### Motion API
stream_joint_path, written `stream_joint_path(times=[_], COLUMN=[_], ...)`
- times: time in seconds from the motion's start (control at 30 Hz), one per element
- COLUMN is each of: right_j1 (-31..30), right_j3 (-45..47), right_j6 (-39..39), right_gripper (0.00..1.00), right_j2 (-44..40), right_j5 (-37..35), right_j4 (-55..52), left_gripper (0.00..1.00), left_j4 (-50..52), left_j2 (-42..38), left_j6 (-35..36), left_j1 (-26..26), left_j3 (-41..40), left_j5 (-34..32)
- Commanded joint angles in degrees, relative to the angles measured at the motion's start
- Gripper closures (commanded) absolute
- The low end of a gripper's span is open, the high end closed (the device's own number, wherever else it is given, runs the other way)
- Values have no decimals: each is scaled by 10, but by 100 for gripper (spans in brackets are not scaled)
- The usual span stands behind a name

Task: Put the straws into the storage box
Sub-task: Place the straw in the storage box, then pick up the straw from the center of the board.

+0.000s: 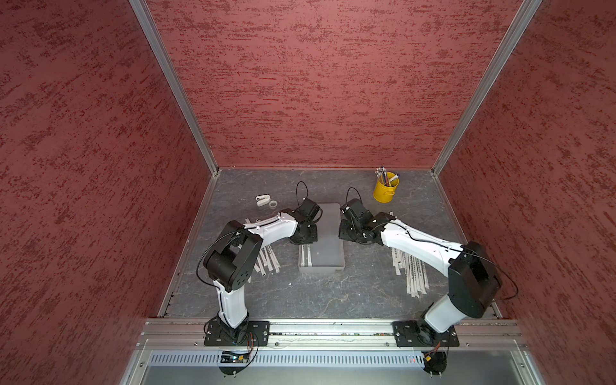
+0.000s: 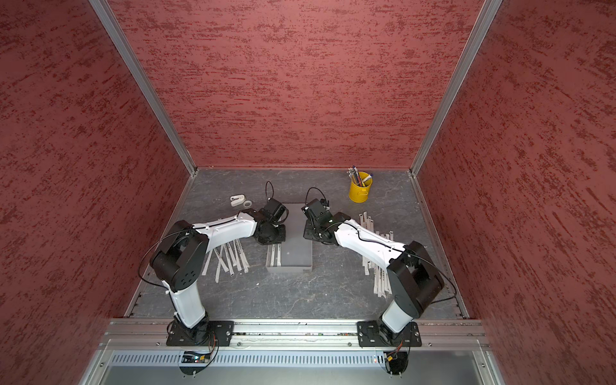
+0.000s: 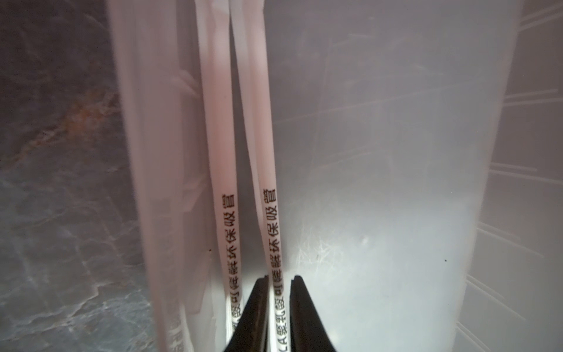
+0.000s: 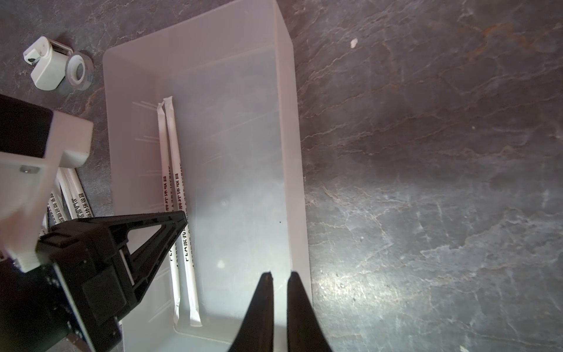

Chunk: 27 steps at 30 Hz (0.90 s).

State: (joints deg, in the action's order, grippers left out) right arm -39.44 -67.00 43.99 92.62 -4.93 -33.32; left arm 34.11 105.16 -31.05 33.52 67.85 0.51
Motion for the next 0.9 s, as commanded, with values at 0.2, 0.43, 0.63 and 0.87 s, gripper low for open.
stream_joint_path(times=[0.2, 0.43, 0.63, 0.87], right_j1=[112, 207, 228, 250], right_j3=[62, 99, 82, 69], right_j6=[-59, -134, -154, -155], right_gripper=[86, 81, 78, 77], right_j2=[-112, -117, -32, 43], right_j5=[-2, -91, -108, -96], right_j4=[-66, -121, -79, -41], left_gripper=[64, 24, 7, 6], left_j4=[49, 29, -91, -162], left_j2=[-176, -291, -346, -360], left_j6=[42, 96, 61, 22], left_j1=[-4, -31, -49, -47], left_j3=[22, -68, -180, -237], left_j5=[0, -149, -150, -97])
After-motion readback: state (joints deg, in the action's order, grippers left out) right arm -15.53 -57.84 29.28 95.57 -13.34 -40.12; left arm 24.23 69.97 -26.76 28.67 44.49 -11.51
